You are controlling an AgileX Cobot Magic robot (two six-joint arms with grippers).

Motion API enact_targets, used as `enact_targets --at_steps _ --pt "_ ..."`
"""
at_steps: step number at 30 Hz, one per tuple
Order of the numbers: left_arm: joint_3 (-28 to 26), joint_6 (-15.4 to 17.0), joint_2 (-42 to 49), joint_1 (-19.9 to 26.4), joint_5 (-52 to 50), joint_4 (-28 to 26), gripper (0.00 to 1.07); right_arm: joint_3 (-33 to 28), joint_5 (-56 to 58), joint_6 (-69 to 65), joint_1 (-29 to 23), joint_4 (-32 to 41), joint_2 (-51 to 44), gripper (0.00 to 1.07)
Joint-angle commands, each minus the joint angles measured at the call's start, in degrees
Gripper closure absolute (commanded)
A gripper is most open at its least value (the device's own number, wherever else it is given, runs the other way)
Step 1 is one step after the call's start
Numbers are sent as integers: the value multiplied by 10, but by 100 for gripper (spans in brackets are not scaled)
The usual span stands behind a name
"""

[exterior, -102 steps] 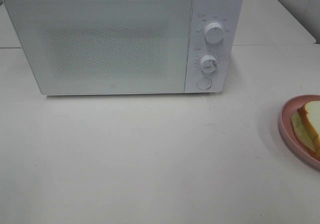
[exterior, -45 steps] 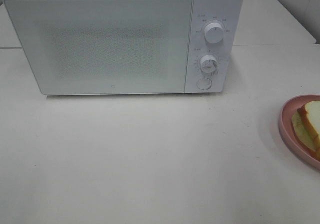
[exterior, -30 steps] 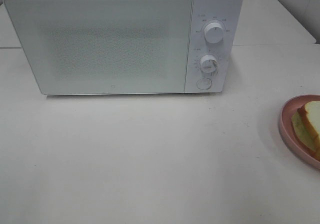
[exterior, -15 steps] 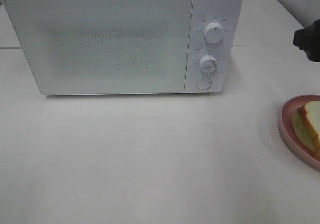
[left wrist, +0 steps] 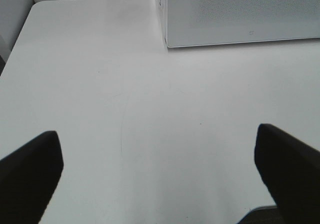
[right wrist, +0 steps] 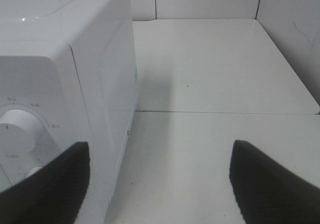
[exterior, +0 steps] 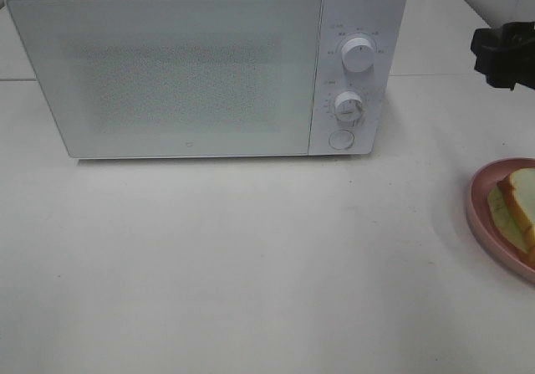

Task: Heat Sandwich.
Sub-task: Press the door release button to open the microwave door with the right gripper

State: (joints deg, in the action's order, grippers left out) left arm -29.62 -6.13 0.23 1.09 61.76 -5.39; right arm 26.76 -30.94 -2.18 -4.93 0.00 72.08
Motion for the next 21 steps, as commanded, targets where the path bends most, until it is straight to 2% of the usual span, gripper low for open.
enact_targets --at_steps 1,4,5,6,9,10,11,14,15,21 --pt "-1 0 11 2 -6 -1 7 -27 -85 22 -26 56 11 32" --pt "-1 0 11 2 -6 -1 7 -54 -162 84 -84 118 41 32" --pt "-1 0 11 2 -6 -1 7 -54 -162 84 -84 118 41 32" --pt "-1 0 11 2 -6 -1 7 -60 -189 119 -114 154 58 32" --pt "-1 0 11 2 -6 -1 7 -60 -214 162 -156 198 85 32" --pt "-1 0 11 2 -6 -1 7 -60 -214 162 -156 198 85 32" --pt "-1 0 11 2 -6 -1 7 -60 -240 179 -185 216 105 32" --pt "-1 0 11 2 -6 -1 7 -60 -273 183 -227 251 132 32" --pt "-1 0 11 2 -6 -1 7 -60 -292 186 -252 286 150 32" --pt "-1 0 11 2 -6 -1 7 -60 -328 197 -305 349 195 32"
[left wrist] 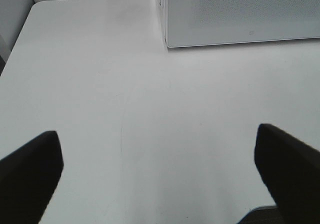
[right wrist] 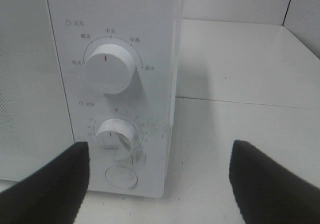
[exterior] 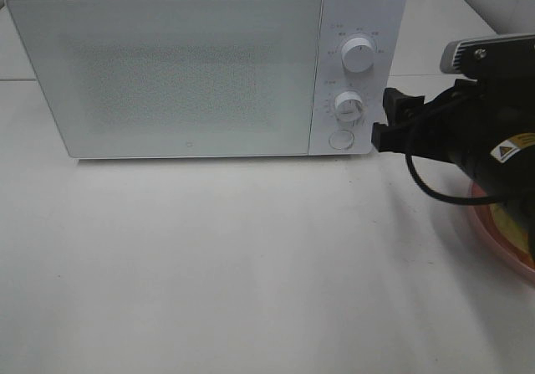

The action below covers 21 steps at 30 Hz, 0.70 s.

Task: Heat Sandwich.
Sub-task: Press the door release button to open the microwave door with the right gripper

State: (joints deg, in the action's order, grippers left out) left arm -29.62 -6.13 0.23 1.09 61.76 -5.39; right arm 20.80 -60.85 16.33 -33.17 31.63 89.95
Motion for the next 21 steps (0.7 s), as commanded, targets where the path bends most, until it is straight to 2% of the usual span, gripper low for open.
enact_targets --at_steps 1,8,12,21 --pt "-1 0 11 2 -6 -1 7 0 -33 13 -31 39 24 32" --pt "-1 0 11 2 -6 -1 7 2 -41 18 -72 74 57 32" --pt "-1 0 11 2 -6 -1 7 2 -52 21 -116 141 91 32" --pt "-1 0 11 2 -6 -1 7 2 -53 17 -133 155 95 32"
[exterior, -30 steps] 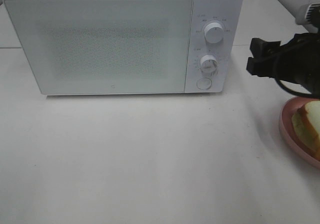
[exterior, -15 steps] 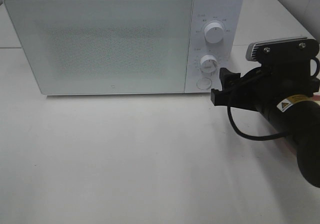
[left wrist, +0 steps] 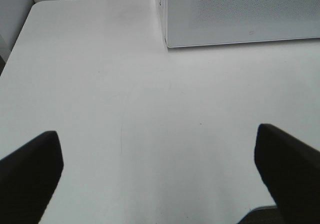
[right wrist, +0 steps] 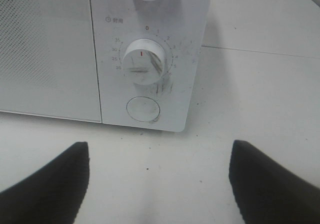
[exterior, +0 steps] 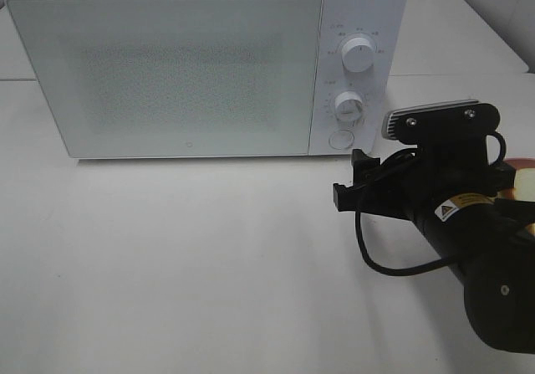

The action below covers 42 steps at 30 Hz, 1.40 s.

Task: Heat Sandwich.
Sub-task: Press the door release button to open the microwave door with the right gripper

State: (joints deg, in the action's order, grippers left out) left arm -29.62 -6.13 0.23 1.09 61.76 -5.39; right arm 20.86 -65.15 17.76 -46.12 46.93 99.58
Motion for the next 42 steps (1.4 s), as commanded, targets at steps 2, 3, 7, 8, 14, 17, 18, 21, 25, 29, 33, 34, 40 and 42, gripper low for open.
enact_targets --at_steps 2,3,7,8,14,17,18,21,25,29,33,34,40,42 --pt "-1 0 11 2 -6 -1 7 2 -11 3 -3 2 -1 32" --pt "-1 0 11 2 -6 -1 7 2 -11 2 -3 2 -1 32" --pt "-1 0 11 2 -6 -1 7 2 -13 -53 -3 2 -1 32" --pt "-1 0 11 2 -6 -1 7 2 -13 -73 -3 2 -1 32" --pt "-1 0 11 2 -6 -1 7 2 -8 -253 -3 2 -1 32" --pt "-1 0 11 2 -6 -1 7 2 -7 -347 -3 2 -1 32" --pt "-1 0 11 2 -6 -1 7 2 -3 -373 -3 2 -1 32" --pt "-1 0 11 2 -6 -1 7 2 9 -473 -3 2 -1 32" --pt "-1 0 11 2 -6 -1 7 2 31 -646 -3 2 -1 36" --pt "-1 0 11 2 -6 -1 7 2 37 -751 -3 2 -1 45" --pt "-1 0 11 2 -6 -1 7 2 38 -846 -3 2 -1 58" --pt "-1 0 11 2 -6 -1 7 2 38 -868 -3 2 -1 62" --pt "-1 0 11 2 -6 -1 7 2 38 -927 -3 3 -1 85" --pt "-1 0 11 2 -6 -1 7 2 38 -930 -1 1 -1 100"
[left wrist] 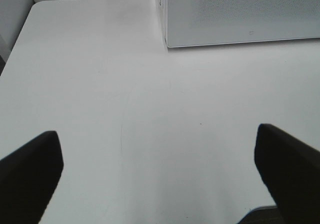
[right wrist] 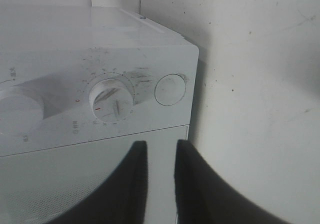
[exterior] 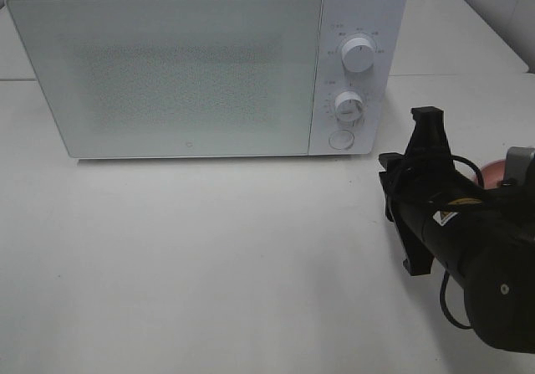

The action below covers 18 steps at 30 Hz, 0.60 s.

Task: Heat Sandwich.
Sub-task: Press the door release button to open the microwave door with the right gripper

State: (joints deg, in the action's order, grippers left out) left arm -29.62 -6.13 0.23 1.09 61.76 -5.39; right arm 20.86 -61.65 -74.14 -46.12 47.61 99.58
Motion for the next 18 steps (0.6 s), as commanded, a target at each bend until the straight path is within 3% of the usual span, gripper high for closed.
enact_targets --at_steps 1,13,18 --pt "-1 0 11 2 -6 -1 7 2 3 -11 1 -7 -1 104" --pt "-1 0 11 2 -6 -1 7 2 1 -6 2 -9 -1 107" --pt "-1 0 11 2 -6 -1 7 10 10 -6 36 -41 0 107"
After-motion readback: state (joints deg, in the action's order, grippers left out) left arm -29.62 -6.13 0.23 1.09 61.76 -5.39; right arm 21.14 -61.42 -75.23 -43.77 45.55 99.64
